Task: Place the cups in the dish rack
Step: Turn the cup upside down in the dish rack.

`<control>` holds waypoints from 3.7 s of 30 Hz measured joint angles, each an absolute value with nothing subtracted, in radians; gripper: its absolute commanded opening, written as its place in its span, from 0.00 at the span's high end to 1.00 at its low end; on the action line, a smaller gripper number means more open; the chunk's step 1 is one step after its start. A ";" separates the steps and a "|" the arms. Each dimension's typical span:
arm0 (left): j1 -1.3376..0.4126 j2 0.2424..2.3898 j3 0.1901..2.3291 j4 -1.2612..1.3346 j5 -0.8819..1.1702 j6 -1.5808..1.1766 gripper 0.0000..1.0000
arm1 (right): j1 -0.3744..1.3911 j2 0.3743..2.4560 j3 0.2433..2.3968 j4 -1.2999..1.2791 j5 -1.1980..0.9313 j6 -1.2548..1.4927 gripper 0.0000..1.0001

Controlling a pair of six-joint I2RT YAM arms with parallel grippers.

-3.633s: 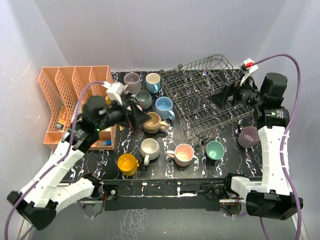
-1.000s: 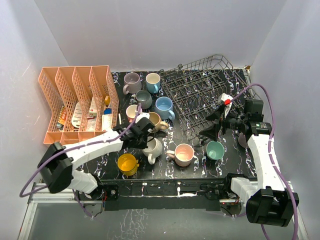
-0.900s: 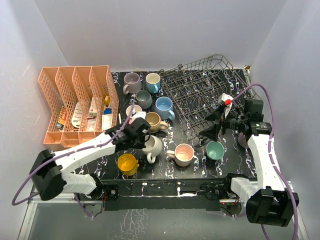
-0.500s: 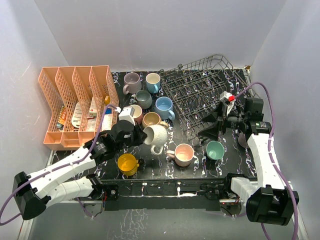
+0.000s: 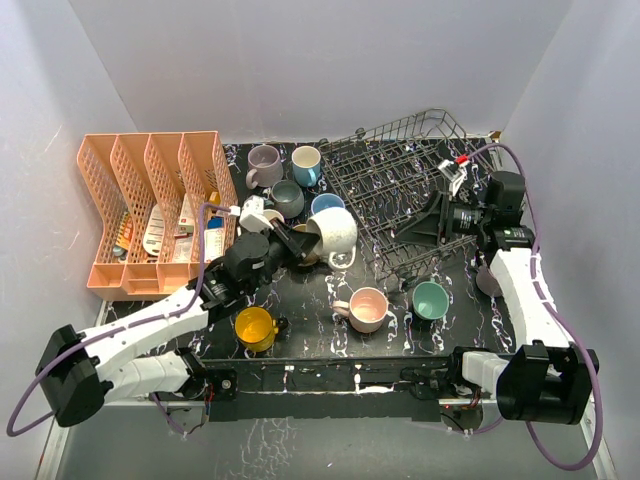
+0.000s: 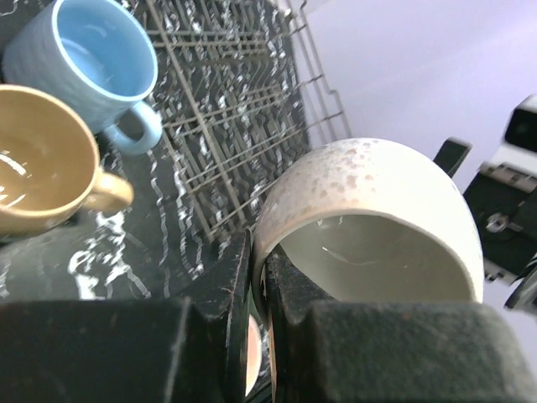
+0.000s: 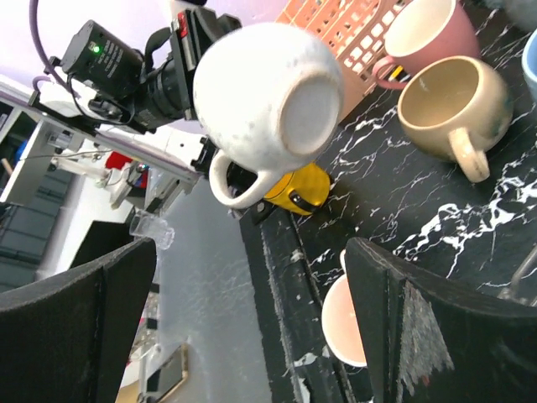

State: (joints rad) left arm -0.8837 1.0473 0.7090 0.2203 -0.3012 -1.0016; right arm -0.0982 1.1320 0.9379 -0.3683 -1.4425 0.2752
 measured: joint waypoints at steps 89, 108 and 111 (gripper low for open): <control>-0.772 0.473 0.330 0.425 -0.066 -0.935 0.09 | -0.231 1.495 1.074 -0.193 -0.737 0.218 0.92; -0.771 0.405 0.365 0.176 -0.074 -0.848 0.08 | -0.271 1.702 1.111 -0.212 -0.367 -0.057 0.92; -0.771 0.400 0.365 0.168 -0.078 -0.847 0.08 | -0.282 1.745 1.126 -0.209 -0.347 -0.085 0.92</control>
